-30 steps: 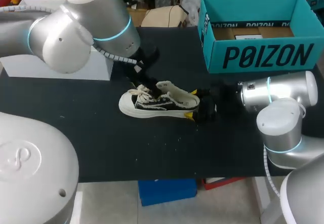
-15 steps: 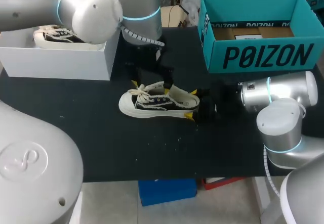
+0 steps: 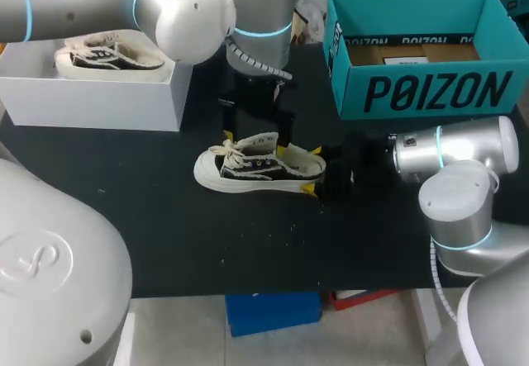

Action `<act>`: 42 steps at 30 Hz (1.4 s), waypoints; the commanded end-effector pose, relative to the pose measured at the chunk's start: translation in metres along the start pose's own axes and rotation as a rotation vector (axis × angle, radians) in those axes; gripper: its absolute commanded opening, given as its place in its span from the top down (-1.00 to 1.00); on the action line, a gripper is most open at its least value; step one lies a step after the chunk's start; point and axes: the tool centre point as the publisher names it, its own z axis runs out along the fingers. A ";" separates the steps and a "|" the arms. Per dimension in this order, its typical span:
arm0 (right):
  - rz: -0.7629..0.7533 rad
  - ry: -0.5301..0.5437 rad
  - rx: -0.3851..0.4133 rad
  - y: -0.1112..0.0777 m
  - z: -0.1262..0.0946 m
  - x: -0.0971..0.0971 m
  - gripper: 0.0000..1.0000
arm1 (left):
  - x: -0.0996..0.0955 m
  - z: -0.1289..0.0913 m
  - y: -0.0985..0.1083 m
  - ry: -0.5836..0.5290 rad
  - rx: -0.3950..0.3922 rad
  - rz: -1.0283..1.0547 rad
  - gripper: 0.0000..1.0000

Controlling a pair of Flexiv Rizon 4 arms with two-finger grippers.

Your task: Take the shoe out of the shoebox, open the shoe tongue, remove and reinsert the insole, then place the shoe into the shoebox

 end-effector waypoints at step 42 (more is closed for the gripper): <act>0.001 -0.002 0.001 -0.001 0.001 0.001 1.00 | 0.021 0.037 -0.019 -0.338 -0.010 -0.198 -1.00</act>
